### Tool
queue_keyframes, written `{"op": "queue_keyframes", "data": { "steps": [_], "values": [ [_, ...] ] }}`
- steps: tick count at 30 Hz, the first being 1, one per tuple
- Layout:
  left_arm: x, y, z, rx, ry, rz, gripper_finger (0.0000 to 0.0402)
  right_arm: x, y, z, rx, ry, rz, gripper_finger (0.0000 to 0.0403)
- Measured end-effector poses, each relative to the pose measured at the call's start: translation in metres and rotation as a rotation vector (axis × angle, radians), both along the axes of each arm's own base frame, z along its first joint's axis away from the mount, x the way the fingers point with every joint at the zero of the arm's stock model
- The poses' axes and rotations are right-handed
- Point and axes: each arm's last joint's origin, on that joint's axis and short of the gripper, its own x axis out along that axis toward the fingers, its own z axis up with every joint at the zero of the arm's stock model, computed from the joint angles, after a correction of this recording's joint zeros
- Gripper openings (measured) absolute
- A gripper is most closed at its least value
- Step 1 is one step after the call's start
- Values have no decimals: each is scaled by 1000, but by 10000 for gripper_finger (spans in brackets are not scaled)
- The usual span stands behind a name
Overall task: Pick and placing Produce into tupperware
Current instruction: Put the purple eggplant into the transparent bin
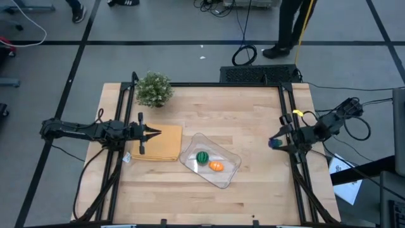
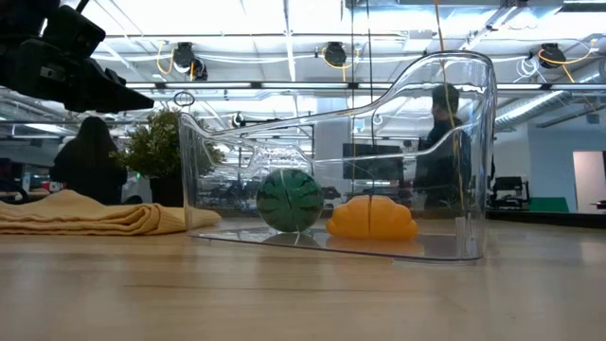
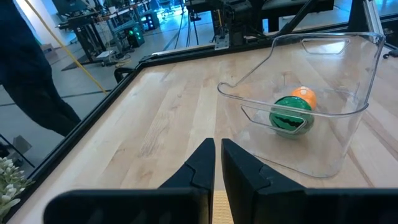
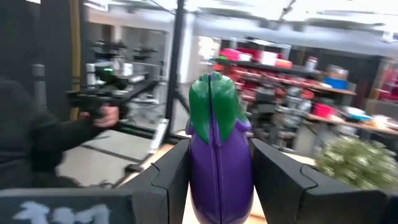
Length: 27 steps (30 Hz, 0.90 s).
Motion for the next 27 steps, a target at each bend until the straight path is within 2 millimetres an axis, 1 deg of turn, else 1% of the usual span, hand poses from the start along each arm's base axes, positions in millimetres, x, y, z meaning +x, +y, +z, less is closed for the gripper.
{"op": "queue_keyframes", "data": {
  "steps": [2, 4, 11, 17, 25, 27],
  "values": [
    [0, 0, 0, 0, 0, 0, 33, -2, 0, -2, 0, -5, 18, 145],
    [0, 0, 0, 0, 0, 0, 33, -1, -2, -5, 3, 1, -1, 145],
    [0, 0, 1, 2, -7, 10, 33, 6, -11, -13, 40, 12, -154, 145],
    [0, 1, 1, 4, -7, 18, 33, 10, -20, -15, 60, 7, -256, 145],
    [0, 1, 1, 4, -7, 18, 33, 12, -24, -15, 67, 4, -223, 145],
    [0, 1, 1, 4, -6, 18, 33, 13, -23, -19, 77, -10, -221, 145]
  ]
}}
